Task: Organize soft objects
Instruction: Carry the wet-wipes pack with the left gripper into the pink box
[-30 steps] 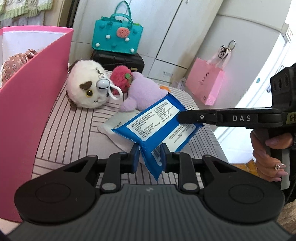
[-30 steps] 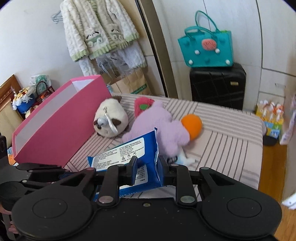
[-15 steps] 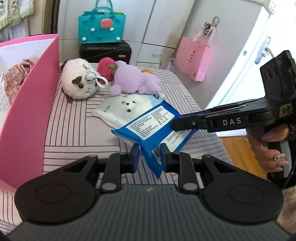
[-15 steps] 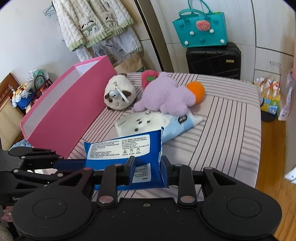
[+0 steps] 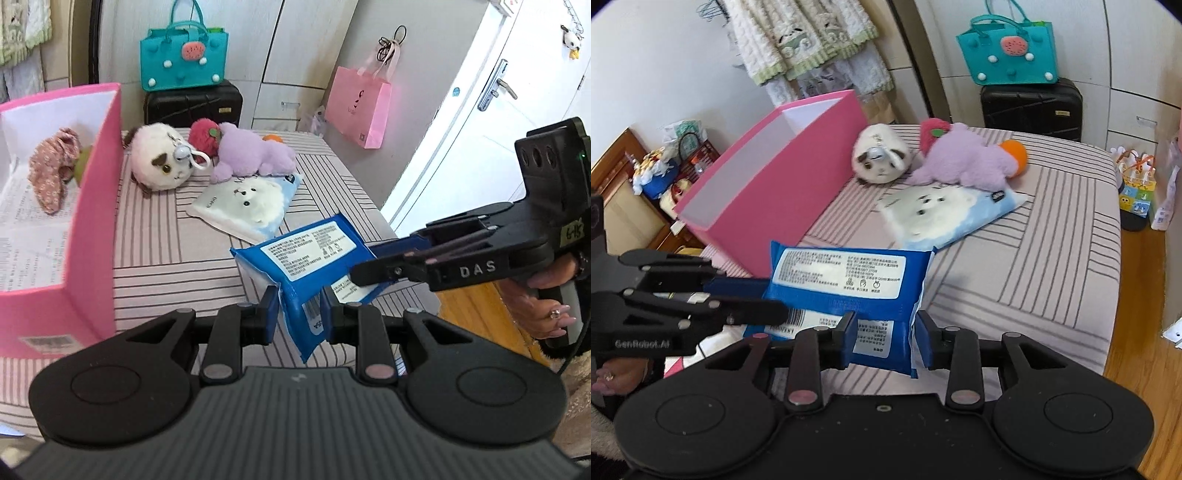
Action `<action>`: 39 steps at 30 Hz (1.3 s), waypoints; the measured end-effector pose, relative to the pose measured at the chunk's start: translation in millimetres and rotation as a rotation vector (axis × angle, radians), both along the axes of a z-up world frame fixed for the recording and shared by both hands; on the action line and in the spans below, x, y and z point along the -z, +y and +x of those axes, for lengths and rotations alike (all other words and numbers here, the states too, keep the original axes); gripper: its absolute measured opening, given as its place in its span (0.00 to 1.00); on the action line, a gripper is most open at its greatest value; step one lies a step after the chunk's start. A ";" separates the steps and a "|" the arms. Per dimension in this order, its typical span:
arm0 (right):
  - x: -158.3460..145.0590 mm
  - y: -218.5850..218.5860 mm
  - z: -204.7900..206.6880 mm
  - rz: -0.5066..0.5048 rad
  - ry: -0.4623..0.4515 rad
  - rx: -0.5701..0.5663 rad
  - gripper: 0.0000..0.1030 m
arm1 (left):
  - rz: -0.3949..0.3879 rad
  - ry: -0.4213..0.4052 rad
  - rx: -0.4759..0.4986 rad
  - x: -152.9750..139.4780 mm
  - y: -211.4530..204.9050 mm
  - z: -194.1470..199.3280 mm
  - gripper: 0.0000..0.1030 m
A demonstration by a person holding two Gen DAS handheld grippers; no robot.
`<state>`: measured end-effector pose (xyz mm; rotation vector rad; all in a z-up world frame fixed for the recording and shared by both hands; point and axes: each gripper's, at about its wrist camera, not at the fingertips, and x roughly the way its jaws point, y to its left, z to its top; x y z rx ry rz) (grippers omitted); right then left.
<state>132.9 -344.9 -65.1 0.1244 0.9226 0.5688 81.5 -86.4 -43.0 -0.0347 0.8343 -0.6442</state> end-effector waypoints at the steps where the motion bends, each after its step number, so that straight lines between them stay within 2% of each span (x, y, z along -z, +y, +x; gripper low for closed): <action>1: -2.5 3.0 -4.5 -0.005 -0.002 -0.008 0.40 | 0.001 -0.007 -0.003 -2.5 3.0 -3.6 0.22; 6: -15.9 21.8 -27.3 -0.041 -0.024 -0.051 0.40 | 0.002 -0.011 0.015 -11.8 19.1 -18.2 0.22; 17: -45.5 59.0 -59.0 -0.042 -0.049 -0.123 0.40 | 0.048 -0.081 0.038 -40.6 54.4 -56.8 0.22; 22: -62.6 75.5 -65.3 -0.054 -0.090 -0.171 0.40 | 0.021 -0.069 0.036 -51.7 77.5 -61.2 0.22; 30: -88.3 109.0 -54.7 -0.071 -0.173 -0.227 0.40 | 0.013 -0.124 0.008 -70.0 109.2 -61.4 0.22; 39: -101.6 146.2 -10.0 -0.075 -0.226 -0.267 0.40 | -0.011 -0.165 -0.078 -80.1 146.2 -22.4 0.22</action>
